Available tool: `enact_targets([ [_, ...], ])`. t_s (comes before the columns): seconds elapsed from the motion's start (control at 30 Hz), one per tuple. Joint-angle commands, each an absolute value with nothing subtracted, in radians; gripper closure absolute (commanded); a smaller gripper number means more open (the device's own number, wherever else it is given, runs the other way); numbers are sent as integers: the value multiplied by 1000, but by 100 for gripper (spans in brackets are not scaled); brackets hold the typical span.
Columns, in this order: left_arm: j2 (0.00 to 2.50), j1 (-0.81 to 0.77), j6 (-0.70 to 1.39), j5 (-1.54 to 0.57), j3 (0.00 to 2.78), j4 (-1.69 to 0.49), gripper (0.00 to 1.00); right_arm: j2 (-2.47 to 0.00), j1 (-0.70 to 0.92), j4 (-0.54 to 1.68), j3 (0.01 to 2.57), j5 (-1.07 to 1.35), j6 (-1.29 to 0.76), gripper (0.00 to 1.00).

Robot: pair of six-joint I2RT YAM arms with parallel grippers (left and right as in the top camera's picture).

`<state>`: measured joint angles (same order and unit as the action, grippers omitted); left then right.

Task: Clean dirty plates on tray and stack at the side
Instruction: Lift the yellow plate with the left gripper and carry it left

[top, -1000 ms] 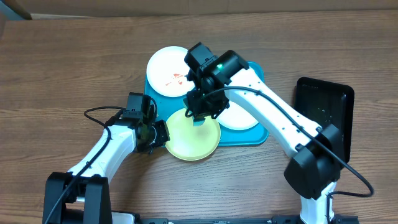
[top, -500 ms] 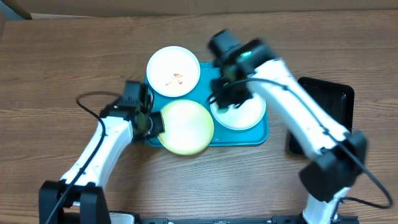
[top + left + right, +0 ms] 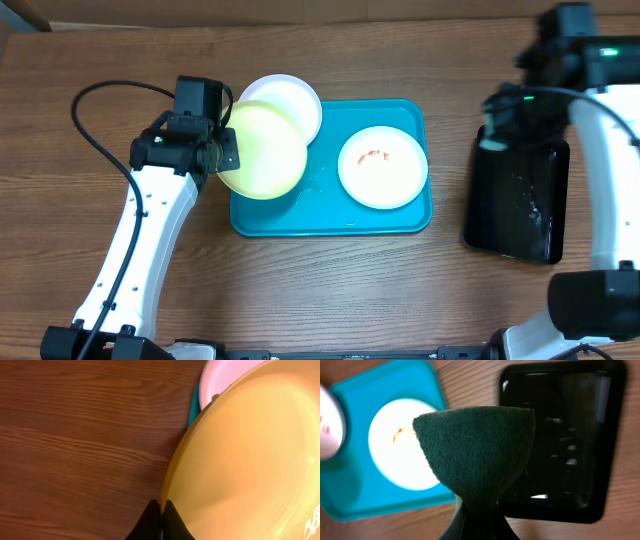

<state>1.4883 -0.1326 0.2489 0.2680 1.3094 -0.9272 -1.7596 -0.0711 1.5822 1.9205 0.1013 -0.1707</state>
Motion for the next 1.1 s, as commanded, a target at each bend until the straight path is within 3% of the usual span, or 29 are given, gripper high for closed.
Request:
enact_targets([
  [0.0,1467,-175,221,497,1340,-939,96,-1758,-159,1580,1935,155,-143,96],
  [0.2,1468,-304,205,754,1340,-941,96,-1764,-231,1577,1923,224,-122,96],
  [0.57,1468,-481,201,1000,1340,-936,96,-1765,-231,1573,1910,223,-122,96],
  [1.07,1468,-519,201,1120,1340,-929,96,-1765,-231,1576,1910,223,-122,96],
])
